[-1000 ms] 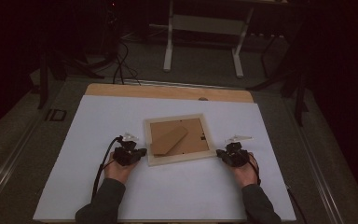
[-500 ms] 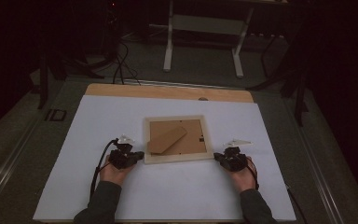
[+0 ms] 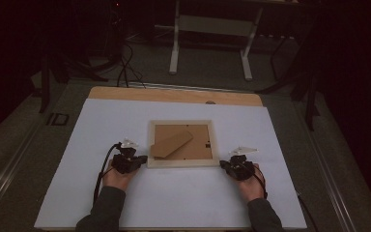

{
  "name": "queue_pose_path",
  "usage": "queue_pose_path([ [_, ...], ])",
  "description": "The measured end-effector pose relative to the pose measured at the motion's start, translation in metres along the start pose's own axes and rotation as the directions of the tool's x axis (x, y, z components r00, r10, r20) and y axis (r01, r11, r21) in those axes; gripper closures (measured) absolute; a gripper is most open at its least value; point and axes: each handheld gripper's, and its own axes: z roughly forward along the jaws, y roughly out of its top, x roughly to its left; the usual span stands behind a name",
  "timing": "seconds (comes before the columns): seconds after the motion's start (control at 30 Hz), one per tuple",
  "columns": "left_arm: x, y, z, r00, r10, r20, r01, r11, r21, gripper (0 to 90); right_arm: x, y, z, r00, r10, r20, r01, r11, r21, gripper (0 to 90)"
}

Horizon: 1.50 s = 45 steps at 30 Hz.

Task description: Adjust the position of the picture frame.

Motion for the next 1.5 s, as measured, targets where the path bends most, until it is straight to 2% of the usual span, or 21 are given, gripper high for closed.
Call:
queue_pose_path([
  [0.37,0.004,0.001,0.002,0.9997,-0.022,-0.004,0.022,0.9997,-0.010,90.0,0.004,0.000,-0.001,1.0000,-0.004,0.005,0.004,1.000,0.006,90.0],
  [0.6,0.007,0.001,-0.001,0.9987,-0.046,-0.022,0.046,0.9989,-0.010,90.0,0.011,0.001,0.001,0.9998,-0.019,-0.002,0.019,1.000,0.003,90.0],
  [0.97,0.001,-0.004,-0.006,0.9988,-0.025,-0.041,0.025,0.9997,0.002,90.0,0.010,0.003,0.005,0.9999,0.001,0.013,-0.001,1.000,-0.010,90.0],
  [1.17,-0.001,-0.006,-0.008,0.9985,-0.031,-0.044,0.032,0.9995,0.005,90.0,0.003,0.006,0.010,0.9990,0.038,-0.022,-0.039,0.999,-0.021,90.0],
  [1.5,-0.001,-0.008,-0.011,0.9983,-0.030,-0.049,0.030,0.9995,0.006,90.0,0.004,0.009,0.013,0.9991,0.041,-0.012,-0.041,0.999,-0.026,90.0],
])
